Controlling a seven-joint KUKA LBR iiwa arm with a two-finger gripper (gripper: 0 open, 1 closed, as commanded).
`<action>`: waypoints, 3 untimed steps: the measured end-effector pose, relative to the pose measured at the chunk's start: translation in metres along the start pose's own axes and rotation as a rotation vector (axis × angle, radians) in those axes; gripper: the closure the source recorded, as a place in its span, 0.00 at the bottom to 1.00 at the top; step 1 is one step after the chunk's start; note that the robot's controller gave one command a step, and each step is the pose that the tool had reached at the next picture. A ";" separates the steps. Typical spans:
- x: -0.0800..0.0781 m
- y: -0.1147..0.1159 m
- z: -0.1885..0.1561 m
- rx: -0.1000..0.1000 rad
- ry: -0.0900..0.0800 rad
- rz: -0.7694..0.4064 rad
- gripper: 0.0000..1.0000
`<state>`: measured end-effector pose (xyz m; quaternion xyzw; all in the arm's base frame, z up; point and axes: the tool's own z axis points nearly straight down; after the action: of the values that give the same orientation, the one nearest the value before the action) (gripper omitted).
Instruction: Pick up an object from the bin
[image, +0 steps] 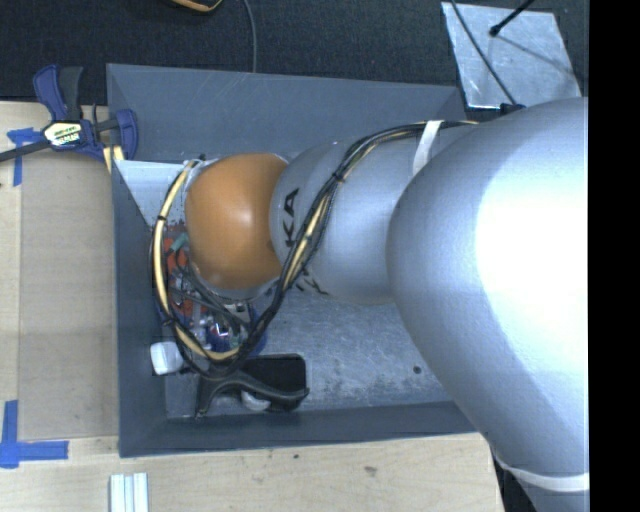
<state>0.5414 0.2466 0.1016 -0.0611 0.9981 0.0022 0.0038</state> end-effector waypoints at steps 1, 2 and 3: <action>-0.044 -0.063 0.000 0.001 -0.002 0.147 0.00; -0.040 -0.017 0.029 0.002 -0.004 0.356 0.00; -0.013 -0.010 0.027 -0.002 -0.009 0.553 0.00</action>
Offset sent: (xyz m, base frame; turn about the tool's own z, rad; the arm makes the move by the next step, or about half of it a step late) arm 0.0487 -0.0565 -0.0016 0.1434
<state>0.5561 0.2380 0.0744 0.2138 0.9768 0.0043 0.0075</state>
